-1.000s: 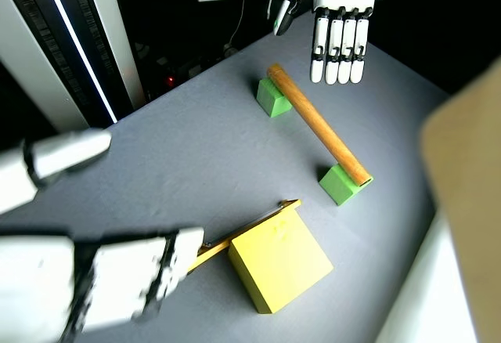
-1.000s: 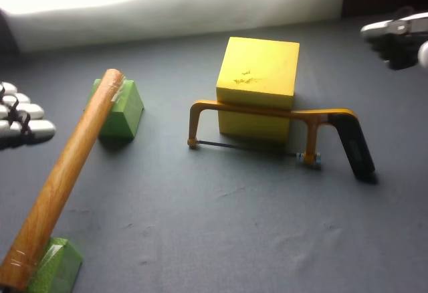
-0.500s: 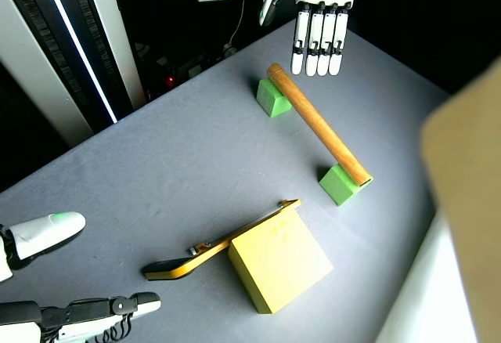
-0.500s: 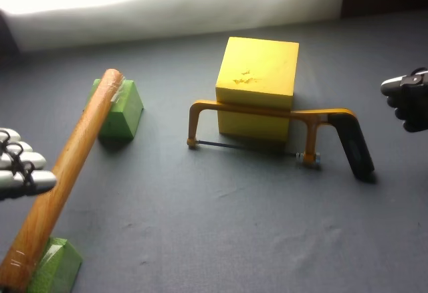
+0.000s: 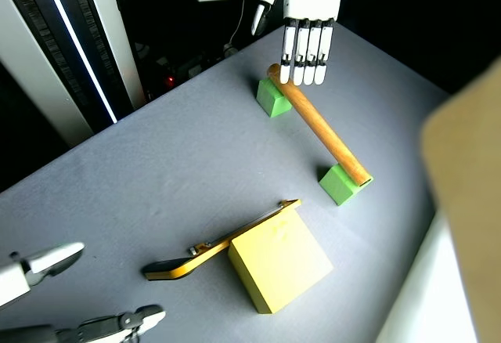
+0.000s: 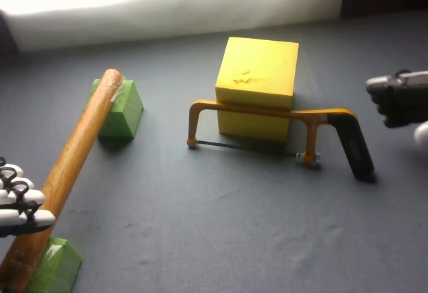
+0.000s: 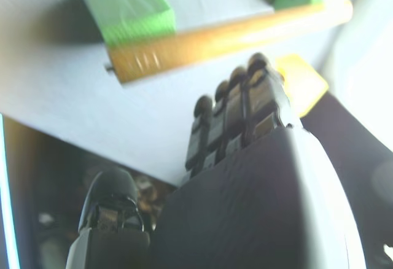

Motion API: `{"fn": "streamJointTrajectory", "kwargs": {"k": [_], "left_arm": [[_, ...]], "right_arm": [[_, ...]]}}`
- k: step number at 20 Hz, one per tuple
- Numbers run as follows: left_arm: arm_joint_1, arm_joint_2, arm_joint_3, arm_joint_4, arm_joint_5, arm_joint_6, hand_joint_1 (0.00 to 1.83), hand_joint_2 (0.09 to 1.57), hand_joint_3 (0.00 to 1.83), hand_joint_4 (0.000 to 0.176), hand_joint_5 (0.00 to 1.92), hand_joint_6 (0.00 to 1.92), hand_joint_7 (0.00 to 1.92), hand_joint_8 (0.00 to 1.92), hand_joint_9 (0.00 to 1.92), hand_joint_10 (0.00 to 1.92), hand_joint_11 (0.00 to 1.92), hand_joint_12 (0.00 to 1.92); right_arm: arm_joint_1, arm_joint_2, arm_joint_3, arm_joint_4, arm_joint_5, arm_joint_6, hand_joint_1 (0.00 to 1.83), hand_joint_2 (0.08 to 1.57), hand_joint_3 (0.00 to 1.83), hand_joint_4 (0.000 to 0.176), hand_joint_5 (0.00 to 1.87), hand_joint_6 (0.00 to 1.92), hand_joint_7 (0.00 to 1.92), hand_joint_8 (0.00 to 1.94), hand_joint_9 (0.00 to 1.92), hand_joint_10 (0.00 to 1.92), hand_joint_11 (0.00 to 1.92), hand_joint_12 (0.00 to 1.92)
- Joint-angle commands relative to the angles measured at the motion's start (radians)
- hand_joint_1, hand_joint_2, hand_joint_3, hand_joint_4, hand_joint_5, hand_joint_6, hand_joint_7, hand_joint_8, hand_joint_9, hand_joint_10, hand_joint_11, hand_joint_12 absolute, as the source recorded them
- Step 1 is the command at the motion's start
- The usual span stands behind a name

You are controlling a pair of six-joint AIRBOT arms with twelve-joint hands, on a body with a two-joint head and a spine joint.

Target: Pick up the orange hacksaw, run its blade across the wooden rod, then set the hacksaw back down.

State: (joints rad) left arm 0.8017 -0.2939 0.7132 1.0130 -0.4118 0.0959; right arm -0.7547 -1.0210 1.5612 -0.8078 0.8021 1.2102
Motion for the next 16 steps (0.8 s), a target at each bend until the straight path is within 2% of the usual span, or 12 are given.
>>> {"fn": "streamJointTrajectory", "kwargs": {"k": [1, 4, 9, 10, 15, 16], "left_arm": [[-0.003, -0.002, 0.003, -0.022, -0.01, -0.003, 0.0, 1.27, 0.0, 0.0, 0.05, 0.0, 0.02, 0.0, 0.0, 0.0, 0.0, 0.0], [0.004, -0.007, 0.008, -0.022, 0.009, -0.003, 0.0, 1.27, 0.0, 0.0, 0.05, 0.0, 0.02, 0.0, 0.0, 0.0, 0.0, 0.0], [0.005, -0.012, 0.009, -0.022, 0.021, -0.003, 0.01, 1.27, 0.0, 0.0, 0.05, 0.0, 0.01, 0.0, 0.0, 0.0, 0.0, 0.0], [0.005, -0.012, 0.007, -0.022, 0.021, -0.003, 0.0, 1.27, 0.0, 0.0, 0.04, 0.0, 0.02, 0.0, 0.0, 0.0, 0.0, 0.0], [0.013, -0.012, -0.001, -0.022, 0.031, -0.003, 0.0, 1.27, 0.0, 0.0, 0.06, 0.0, 0.03, 0.0, 0.0, 0.0, 0.0, 0.0], [0.013, -0.012, -0.001, -0.022, 0.031, -0.003, 0.03, 1.26, 0.0, 0.0, 0.07, 0.01, 0.04, 0.0, 0.01, 0.0, 0.0, 0.0]], "right_arm": [[-0.001, -0.001, 0.01, 0.091, 0.073, -0.003, 1.02, 1.08, 0.01, 0.0, 0.08, 0.0, 0.04, 0.0, 0.08, 0.01, 0.0, 0.46], [-0.016, -0.036, 0.019, 0.119, 0.079, -0.015, 1.02, 1.09, 0.01, 0.0, 0.08, 0.0, 0.05, 0.0, 0.07, 0.0, 0.0, 0.4], [-0.019, -0.085, 0.022, 0.168, 0.064, -0.032, 1.05, 1.07, 0.0, 0.0, 0.11, 0.01, 0.07, 0.01, 0.08, 0.0, 0.0, 0.49], [-0.017, -0.087, 0.022, 0.168, 0.055, -0.034, 0.98, 1.11, 0.0, 0.0, 0.06, 0.0, 0.03, 0.0, 0.05, 0.0, 0.0, 0.43], [0.011, -0.113, 0.033, 0.179, -0.006, -0.045, 1.06, 1.04, 0.0, 0.0, 0.16, 0.01, 0.12, 0.01, 0.12, 0.01, 0.0, 0.54], [0.012, -0.121, 0.033, 0.203, -0.014, -0.068, 0.98, 1.08, 0.01, 0.0, 0.1, 0.0, 0.07, 0.0, 0.08, 0.0, 0.0, 0.43]]}}
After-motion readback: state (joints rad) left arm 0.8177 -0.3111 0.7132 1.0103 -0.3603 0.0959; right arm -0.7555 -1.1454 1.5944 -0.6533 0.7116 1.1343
